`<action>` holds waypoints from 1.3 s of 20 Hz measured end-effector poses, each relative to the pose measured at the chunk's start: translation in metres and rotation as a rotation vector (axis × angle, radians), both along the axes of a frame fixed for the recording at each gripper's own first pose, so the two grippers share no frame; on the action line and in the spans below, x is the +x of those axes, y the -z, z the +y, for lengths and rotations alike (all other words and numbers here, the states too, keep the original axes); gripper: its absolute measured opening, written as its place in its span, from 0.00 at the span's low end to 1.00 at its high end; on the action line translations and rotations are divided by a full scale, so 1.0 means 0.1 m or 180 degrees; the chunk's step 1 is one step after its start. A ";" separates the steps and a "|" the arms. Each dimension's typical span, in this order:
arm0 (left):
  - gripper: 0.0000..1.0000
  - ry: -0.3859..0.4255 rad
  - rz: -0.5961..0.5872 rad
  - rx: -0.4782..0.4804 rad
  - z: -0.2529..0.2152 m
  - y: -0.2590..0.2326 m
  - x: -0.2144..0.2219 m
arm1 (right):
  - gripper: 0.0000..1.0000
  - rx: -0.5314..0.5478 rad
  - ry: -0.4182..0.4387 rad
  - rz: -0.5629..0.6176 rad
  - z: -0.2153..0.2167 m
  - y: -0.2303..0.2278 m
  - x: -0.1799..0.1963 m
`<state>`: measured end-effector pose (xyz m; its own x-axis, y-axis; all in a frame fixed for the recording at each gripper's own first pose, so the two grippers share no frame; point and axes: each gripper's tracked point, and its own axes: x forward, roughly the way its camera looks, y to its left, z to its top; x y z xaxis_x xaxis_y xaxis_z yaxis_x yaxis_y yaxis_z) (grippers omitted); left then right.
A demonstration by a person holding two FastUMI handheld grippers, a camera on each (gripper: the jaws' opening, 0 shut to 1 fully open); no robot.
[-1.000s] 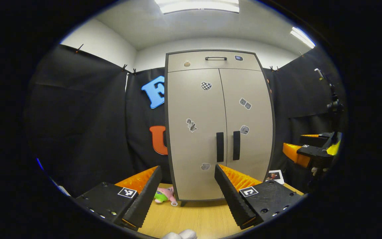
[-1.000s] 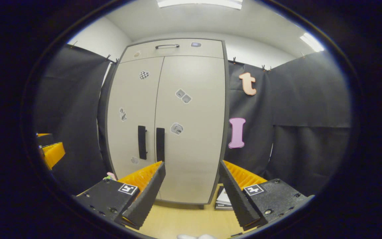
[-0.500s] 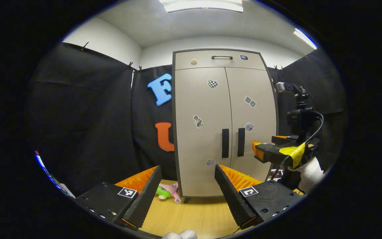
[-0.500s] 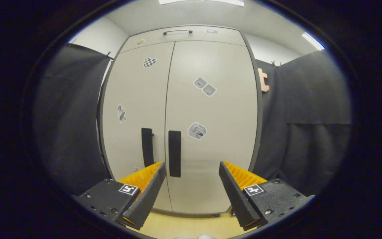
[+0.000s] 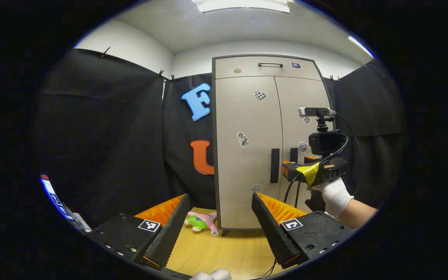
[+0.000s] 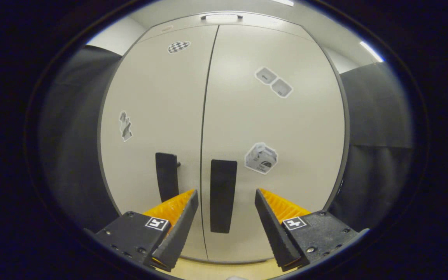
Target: Open the right door of the double-door shoe cabinet with the right hand, and open the left door with the left hand.
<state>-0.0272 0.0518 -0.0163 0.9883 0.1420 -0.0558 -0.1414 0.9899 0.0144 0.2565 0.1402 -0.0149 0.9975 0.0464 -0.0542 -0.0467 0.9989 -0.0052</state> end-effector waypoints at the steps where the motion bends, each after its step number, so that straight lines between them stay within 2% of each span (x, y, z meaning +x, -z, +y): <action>1: 0.96 -0.0022 -0.0005 0.0004 0.03 -0.01 0.01 | 0.90 -0.0013 0.0030 0.0031 -0.02 0.03 0.05; 5: 0.96 -0.0051 0.0010 -0.0010 0.10 -0.01 0.07 | 0.81 0.0046 0.0015 0.0183 0.00 0.17 0.15; 8: 0.96 -0.0035 0.0017 -0.0007 0.11 -0.02 0.11 | 0.65 0.0045 0.0045 0.0201 -0.01 0.19 0.19; 9: 0.96 -0.0041 0.0012 -0.0002 0.11 -0.02 0.11 | 0.66 0.0047 0.0059 0.0195 -0.02 0.19 0.18; 10: 0.96 -0.0037 0.0015 -0.0002 0.12 -0.02 0.12 | 0.55 0.0059 0.0046 0.0196 0.00 0.19 0.18; 11: 0.96 -0.0029 0.0017 -0.0010 0.12 -0.01 0.12 | 0.53 0.0073 0.0014 0.0201 0.02 0.20 0.19; 14: 0.96 0.0008 0.0031 -0.0017 0.11 -0.01 0.13 | 0.34 0.0075 -0.0038 0.0235 0.05 0.20 0.17; 19: 0.96 0.0041 0.0004 -0.0012 0.10 -0.01 0.10 | 0.28 0.0087 -0.0128 0.0258 0.01 0.21 0.03; 26: 0.96 0.0150 0.0012 -0.0047 0.03 0.04 0.02 | 0.27 0.0062 -0.0216 0.0240 -0.13 0.23 -0.38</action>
<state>-0.0256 0.0548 -0.0204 0.9936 0.0945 -0.0612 -0.0947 0.9955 0.0001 0.2187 0.1271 -0.0381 0.9851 0.1156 -0.1274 -0.1139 0.9933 0.0202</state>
